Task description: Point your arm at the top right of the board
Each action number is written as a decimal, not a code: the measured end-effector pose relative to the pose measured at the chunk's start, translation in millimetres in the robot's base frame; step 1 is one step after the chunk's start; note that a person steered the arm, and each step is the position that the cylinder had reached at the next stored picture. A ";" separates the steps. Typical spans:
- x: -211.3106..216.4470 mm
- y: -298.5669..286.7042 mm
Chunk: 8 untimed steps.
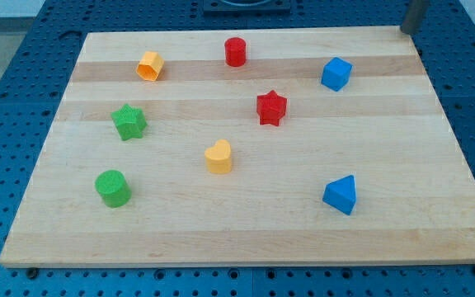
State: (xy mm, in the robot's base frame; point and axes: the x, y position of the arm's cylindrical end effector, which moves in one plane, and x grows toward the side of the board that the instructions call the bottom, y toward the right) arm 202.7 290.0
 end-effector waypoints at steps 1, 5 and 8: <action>0.0 -11.3; 20.1 -29.7; 48.5 -9.1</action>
